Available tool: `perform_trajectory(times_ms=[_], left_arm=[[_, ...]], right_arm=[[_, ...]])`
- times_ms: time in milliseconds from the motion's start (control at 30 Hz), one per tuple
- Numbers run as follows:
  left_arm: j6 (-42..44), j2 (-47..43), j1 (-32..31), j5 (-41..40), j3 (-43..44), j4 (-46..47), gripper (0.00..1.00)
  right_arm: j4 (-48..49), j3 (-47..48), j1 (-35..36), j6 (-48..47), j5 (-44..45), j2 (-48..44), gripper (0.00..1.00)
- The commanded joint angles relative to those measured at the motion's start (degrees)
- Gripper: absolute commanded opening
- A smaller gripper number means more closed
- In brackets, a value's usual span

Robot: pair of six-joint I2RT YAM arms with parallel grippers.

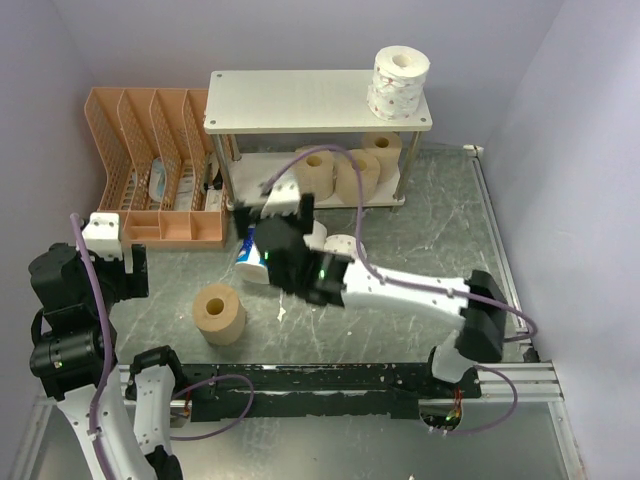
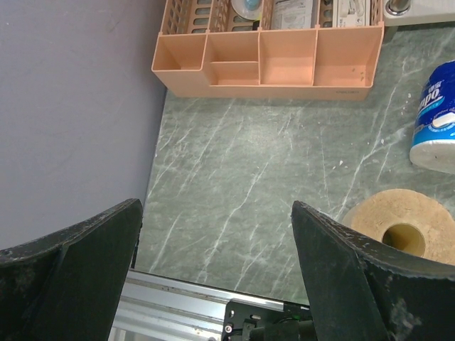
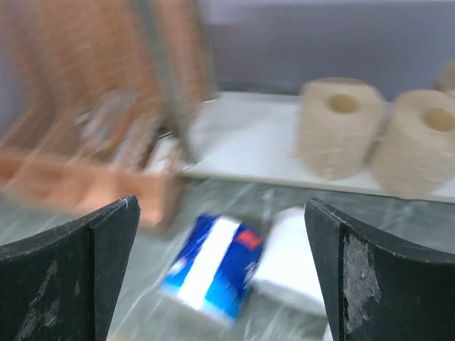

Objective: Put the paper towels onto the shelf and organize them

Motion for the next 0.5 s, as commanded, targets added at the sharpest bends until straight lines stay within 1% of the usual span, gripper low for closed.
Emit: perform_trajectory(times_ms=[0,33,67,100,167,233,300,367,467], left_arm=[[-0.3,1.8,0.6,0.4,2.7,-0.8,0.98],[-0.6,2.7,0.5,0.0,3.8,-1.8,0.98],[-1.2,3.7,0.5,-1.3,5.0,-2.8,0.98],[-1.8,4.4,0.3,-2.8,6.0,-3.0,0.98],[-2.6,5.6,0.1,-5.3,7.5,-2.8,0.98],[-4.2,8.4,-0.1,-9.0,10.5,-3.9,0.98],[-6.4,12.7,-0.5,-11.2,15.6,-7.1,0.98],[-6.8,16.9,-0.9,-9.8,21.7,-10.8,0.98],[-6.1,21.0,-0.9,-8.3,31.2,-15.7,0.98]], right_arm=[[-13.0,-2.7,10.4,-5.3,-3.9,-4.1,1.0],[-18.0,-3.4,11.4,-4.4,-6.7,-4.2,1.0],[-20.9,-5.6,11.8,-4.5,-10.3,-4.6,1.0],[-22.7,-7.7,12.0,-4.7,-13.4,-5.4,1.0],[-22.9,-12.4,11.9,-5.0,-20.0,-7.9,1.0],[-21.1,-15.9,11.9,-4.7,-24.9,-10.9,1.0],[-18.7,-18.0,11.9,-4.7,-29.6,-13.0,0.99],[-15.1,-19.4,11.9,-6.8,-35.6,-14.2,0.97],[-9.4,-21.3,12.7,-14.2,-45.9,-14.3,0.92]])
